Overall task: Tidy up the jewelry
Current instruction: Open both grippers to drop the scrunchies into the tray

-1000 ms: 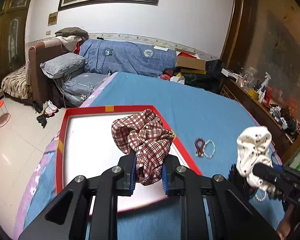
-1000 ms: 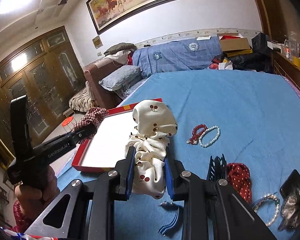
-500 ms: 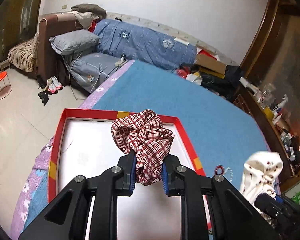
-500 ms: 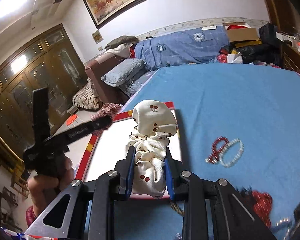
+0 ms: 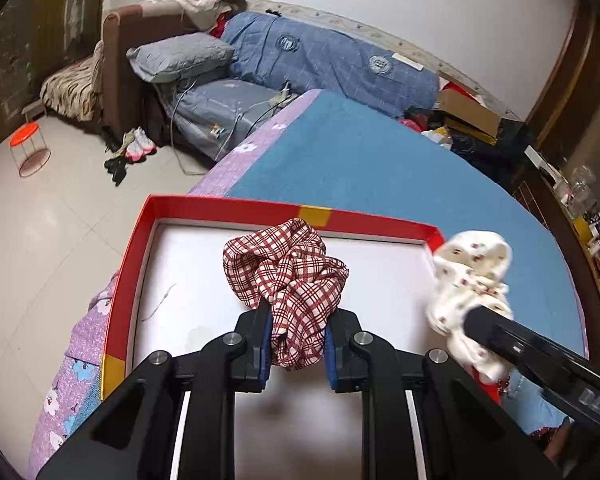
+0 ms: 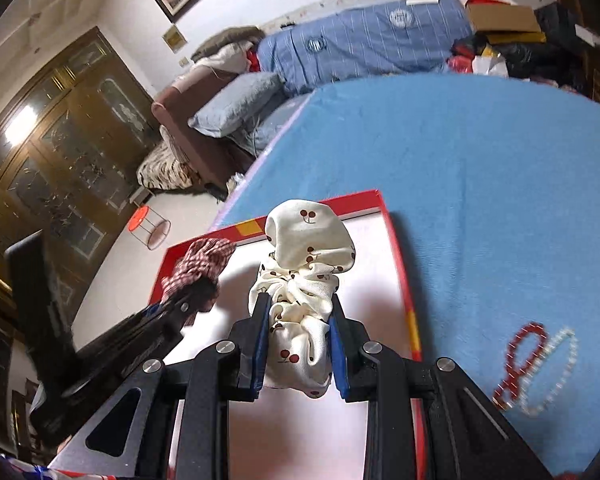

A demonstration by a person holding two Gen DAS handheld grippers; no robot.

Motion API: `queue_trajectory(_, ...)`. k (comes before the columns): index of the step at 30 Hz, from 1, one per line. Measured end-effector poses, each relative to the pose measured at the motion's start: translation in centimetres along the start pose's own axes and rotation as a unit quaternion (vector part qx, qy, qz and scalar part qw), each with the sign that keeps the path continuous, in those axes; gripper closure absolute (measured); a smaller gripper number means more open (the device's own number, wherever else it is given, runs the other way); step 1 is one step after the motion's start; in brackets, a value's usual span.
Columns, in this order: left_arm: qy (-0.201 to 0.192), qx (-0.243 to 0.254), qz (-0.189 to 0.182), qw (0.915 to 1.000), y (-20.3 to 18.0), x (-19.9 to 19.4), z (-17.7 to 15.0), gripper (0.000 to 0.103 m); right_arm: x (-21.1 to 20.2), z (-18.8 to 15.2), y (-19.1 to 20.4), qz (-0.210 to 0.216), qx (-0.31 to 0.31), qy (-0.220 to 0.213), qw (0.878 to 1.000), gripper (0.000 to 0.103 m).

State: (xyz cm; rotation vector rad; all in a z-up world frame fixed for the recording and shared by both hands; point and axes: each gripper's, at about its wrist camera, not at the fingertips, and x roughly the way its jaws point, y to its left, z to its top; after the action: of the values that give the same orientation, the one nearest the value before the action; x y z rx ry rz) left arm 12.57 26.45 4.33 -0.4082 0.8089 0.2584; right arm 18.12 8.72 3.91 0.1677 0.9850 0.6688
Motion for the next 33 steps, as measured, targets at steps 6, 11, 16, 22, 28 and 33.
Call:
queue_trajectory(6,0.006,0.001,0.009,0.9999,0.3,0.9,-0.1,0.083,3.0,0.9,0.1,0.005,0.014,0.015,1.000,0.074)
queue_trajectory(11,0.014,0.006,0.013,0.9998,0.1,1.5,-0.2,0.083,4.5,1.3,0.3,0.000,0.010,0.021,1.000,0.072)
queue_trajectory(16,0.015,0.010,0.016,0.9997,-0.1,1.8,0.1,0.075,4.8,1.0,-0.3,-0.006,0.015,0.026,1.000,0.070)
queue_trajectory(22,0.026,0.009,0.018,0.9994,0.2,2.3,0.0,0.066,4.5,1.0,-0.9,-0.008,0.028,0.029,0.999,0.054)
queue_trajectory(28,0.024,0.048,0.048,0.9974,-0.8,2.2,-1.0,0.065,4.0,0.9,-0.6,-0.008,0.031,0.033,0.999,0.036)
queue_trajectory(33,0.017,0.078,0.065,0.9947,-1.2,1.1,-2.7,0.058,2.5,0.3,-0.8,-0.003,0.036,0.029,0.999,0.035)
